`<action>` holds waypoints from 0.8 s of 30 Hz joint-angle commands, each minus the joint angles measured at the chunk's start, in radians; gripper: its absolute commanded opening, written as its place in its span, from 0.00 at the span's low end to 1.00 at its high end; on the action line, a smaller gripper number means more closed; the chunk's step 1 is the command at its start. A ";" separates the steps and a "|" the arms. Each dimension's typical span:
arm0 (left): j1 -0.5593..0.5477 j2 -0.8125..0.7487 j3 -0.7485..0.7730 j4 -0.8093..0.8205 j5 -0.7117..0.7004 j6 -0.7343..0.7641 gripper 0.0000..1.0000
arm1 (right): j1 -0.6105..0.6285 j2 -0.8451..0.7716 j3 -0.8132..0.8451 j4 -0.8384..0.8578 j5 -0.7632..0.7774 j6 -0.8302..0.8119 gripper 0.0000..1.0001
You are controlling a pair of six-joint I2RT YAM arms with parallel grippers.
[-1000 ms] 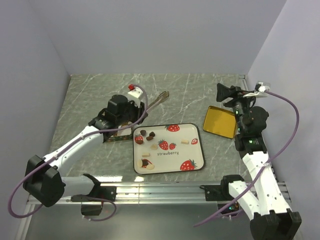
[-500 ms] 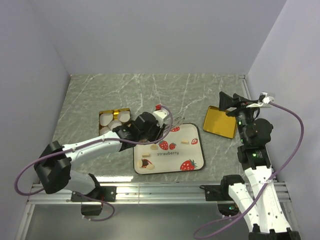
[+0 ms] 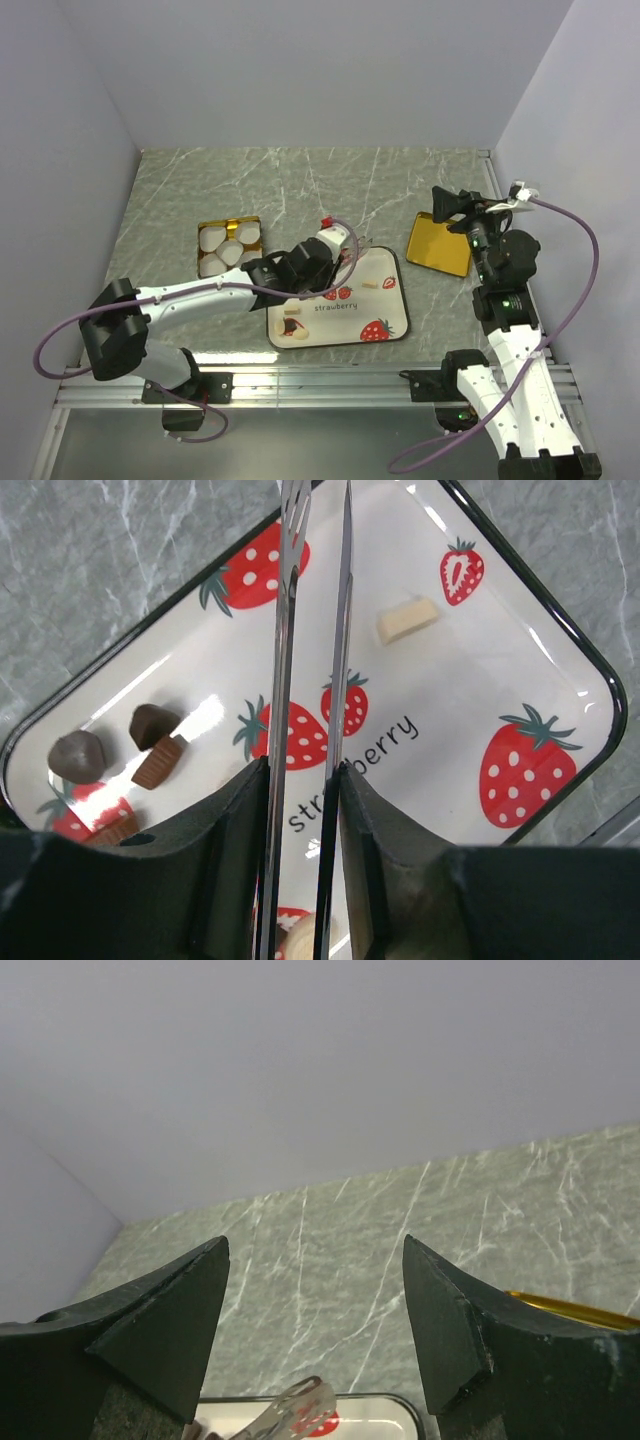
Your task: Pack the chocolate
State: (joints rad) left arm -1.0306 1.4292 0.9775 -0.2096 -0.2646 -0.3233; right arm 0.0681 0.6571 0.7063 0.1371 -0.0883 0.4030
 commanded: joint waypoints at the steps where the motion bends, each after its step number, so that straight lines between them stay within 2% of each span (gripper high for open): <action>1: -0.039 0.005 0.021 -0.002 -0.081 -0.095 0.39 | 0.006 -0.022 0.010 0.021 -0.034 0.011 0.77; 8: -0.160 0.049 0.079 -0.088 -0.277 -0.212 0.43 | 0.006 -0.128 -0.030 -0.043 -0.070 0.034 0.77; 15: -0.255 0.047 0.087 -0.132 -0.347 -0.307 0.47 | 0.004 -0.264 -0.033 -0.158 -0.076 0.042 0.77; 24: -0.350 0.099 0.125 -0.192 -0.397 -0.388 0.48 | 0.004 -0.355 -0.028 -0.252 -0.077 0.045 0.77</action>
State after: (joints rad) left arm -1.3445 1.5085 1.0443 -0.3893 -0.6079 -0.6586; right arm 0.0681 0.3260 0.6773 -0.0761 -0.1520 0.4446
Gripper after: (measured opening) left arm 0.482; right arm 0.767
